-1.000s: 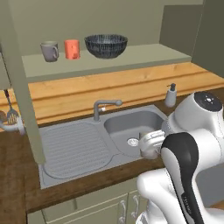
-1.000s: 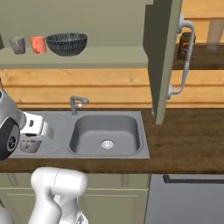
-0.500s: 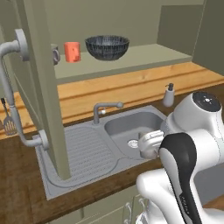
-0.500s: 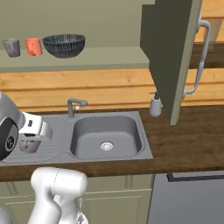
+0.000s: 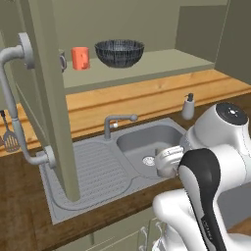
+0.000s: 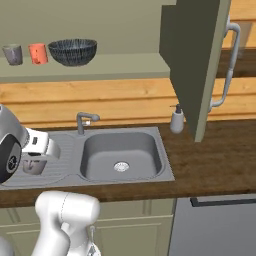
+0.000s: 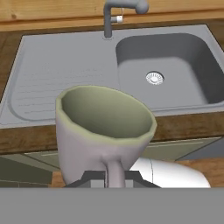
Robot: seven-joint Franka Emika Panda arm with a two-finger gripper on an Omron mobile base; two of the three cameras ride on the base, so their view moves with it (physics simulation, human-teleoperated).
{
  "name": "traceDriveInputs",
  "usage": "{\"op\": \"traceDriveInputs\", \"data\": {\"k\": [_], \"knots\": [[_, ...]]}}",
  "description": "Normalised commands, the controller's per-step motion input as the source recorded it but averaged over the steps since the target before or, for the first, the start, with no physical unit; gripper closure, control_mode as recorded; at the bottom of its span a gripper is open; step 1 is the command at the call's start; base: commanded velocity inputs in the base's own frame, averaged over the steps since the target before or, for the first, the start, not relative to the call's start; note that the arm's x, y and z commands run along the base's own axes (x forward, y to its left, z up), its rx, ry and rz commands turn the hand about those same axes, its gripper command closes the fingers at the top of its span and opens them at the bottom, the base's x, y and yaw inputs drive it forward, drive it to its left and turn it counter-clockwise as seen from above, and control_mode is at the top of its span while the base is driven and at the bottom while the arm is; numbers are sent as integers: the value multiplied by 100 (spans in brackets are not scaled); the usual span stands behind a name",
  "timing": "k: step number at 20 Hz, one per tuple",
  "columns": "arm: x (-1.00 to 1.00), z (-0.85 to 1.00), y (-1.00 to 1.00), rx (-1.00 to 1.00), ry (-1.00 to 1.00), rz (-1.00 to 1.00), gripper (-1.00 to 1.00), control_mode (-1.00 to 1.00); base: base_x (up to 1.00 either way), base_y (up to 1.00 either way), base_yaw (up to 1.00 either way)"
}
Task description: Gather all objects into one cabinet and sort the glasses and bowls to opposite sides.
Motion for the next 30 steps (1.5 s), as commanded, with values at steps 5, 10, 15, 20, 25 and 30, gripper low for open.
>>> {"op": "traceDriveInputs", "data": {"k": [5,10,15,20,25,30], "knots": [[0,0,0,0,0,0,100,100,80,19,0],[0,0,0,0,0,0,100,100,53,9,0],[4,0,3,-2,-9,2,100,-100,0,0,0],[-3,9,15,-10,-22,5,100,-100,0,0,0],[-15,22,6,-8,-28,3,100,-100,0,0,0],[-7,61,-11,11,-18,0,100,-100,0,0,0]]}}
